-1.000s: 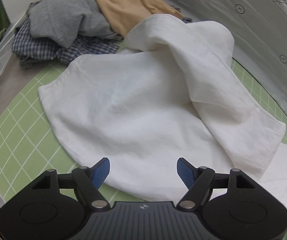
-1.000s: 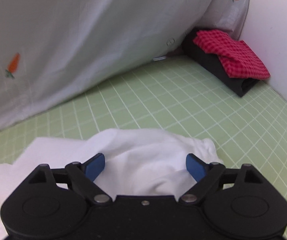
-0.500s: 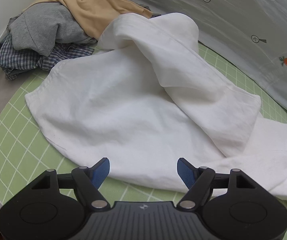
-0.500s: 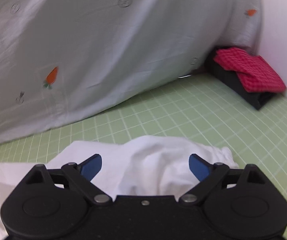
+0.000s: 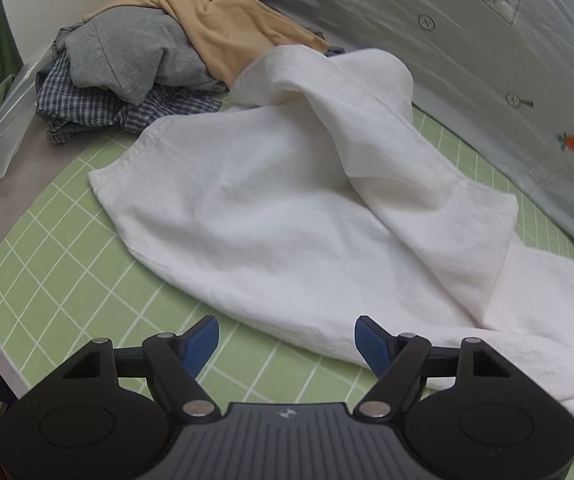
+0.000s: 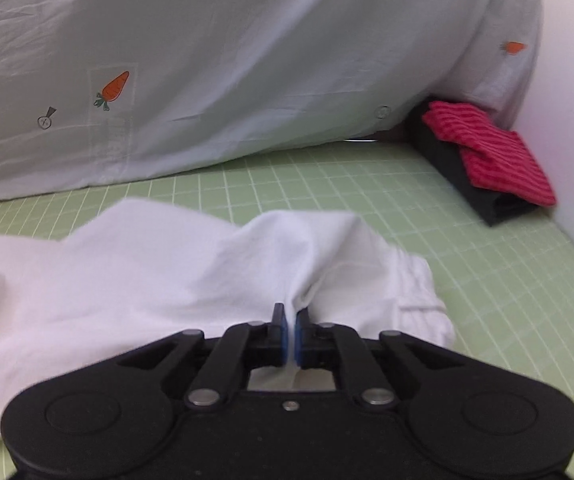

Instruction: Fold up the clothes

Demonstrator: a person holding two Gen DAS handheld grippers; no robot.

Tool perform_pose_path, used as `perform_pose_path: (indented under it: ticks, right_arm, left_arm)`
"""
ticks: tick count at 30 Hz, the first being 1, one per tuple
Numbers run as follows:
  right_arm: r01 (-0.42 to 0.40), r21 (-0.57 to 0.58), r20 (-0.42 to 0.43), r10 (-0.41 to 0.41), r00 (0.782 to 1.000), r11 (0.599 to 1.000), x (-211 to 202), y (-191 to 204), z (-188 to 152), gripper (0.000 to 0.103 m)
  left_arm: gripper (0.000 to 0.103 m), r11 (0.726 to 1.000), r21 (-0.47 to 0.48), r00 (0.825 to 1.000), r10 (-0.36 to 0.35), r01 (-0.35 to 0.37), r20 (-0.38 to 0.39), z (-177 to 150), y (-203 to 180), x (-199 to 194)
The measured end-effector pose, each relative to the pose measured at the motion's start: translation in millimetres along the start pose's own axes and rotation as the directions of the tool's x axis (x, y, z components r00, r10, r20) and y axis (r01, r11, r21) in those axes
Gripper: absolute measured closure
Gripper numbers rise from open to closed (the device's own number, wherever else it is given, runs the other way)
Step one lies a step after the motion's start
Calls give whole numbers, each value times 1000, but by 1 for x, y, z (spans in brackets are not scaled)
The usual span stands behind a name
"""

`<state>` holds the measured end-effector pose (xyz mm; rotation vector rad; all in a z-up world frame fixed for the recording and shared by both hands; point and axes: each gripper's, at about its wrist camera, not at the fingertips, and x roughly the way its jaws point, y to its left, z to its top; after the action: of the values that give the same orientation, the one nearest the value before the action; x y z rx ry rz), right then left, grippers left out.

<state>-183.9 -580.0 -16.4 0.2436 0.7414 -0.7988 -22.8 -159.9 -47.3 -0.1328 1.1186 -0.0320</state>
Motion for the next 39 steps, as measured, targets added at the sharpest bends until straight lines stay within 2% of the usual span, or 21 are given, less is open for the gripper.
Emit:
perform_pose_path:
  ticks: [4, 7, 12, 15, 18, 20, 22, 23, 24, 25, 26, 28, 31, 35, 39]
  right_arm:
    - [78, 9, -69, -77, 995, 997, -20, -21, -48, 100]
    - [139, 28, -121, -134, 983, 990, -18, -45, -67, 100]
    - [184, 52, -121, -177, 977, 981, -2, -78, -60, 99]
    - [242, 51, -123, -235, 964, 969, 14, -95, -50, 99]
    - [267, 89, -145, -253, 957, 960, 16, -108, -36, 96]
    - [254, 158, -120, -237, 964, 954, 4, -112, -26, 86]
    - [251, 187, -53, -245, 968, 950, -13, -104, -16, 57]
    - [248, 202, -20, -250, 968, 947, -21, -100, -11, 53]
    - [234, 211, 13, -242, 970, 949, -27, -95, -5, 41]
    - [200, 222, 35, -213, 977, 954, -29, -90, 2, 25]
    - [157, 234, 52, -174, 983, 959, -29, -85, 8, 20]
    - [78, 254, 78, -101, 992, 964, -26, -76, 22, 18]
    - [33, 265, 54, -49, 997, 964, -9, -56, 37, 11]
    - [14, 329, -2, -14, 1000, 944, 18, -37, 48, 7]
    - [26, 396, -98, 14, 995, 918, 49, -29, 50, 3]
  left_arm:
    - [27, 999, 46, 999, -3, 5, -33, -16, -1, -4]
    - [27, 998, 60, 999, -8, 11, -46, -26, -2, -11]
    - [27, 999, 49, 999, -11, 13, -46, -36, -5, -17]
    - [27, 999, 41, 999, -8, 10, -37, -38, -4, -22]
    - [27, 1000, 17, 1000, -5, 5, -27, -42, -1, -24]
    - [27, 1000, -8, 1000, -5, 5, -21, -42, 2, -25]
    - [27, 1000, -25, 1000, -3, 3, -14, -39, 2, -25]
    - [27, 999, -33, 1000, -2, 2, -10, -38, 2, -25]
    - [27, 999, -36, 1000, -3, 3, -5, -36, 1, -25]
    - [26, 999, -36, 1000, -4, 4, -1, -34, -1, -24]
    - [26, 999, -34, 1000, -7, 7, 2, -31, -3, -23]
    - [25, 999, -29, 1000, -16, 16, 10, -21, -9, -20]
    - [20, 999, -22, 999, -29, 29, 31, -5, -18, -15]
    - [15, 999, -27, 998, -40, 42, 58, 22, -27, -4]
    - [14, 993, -98, 996, -59, 65, 68, 53, -25, 17]
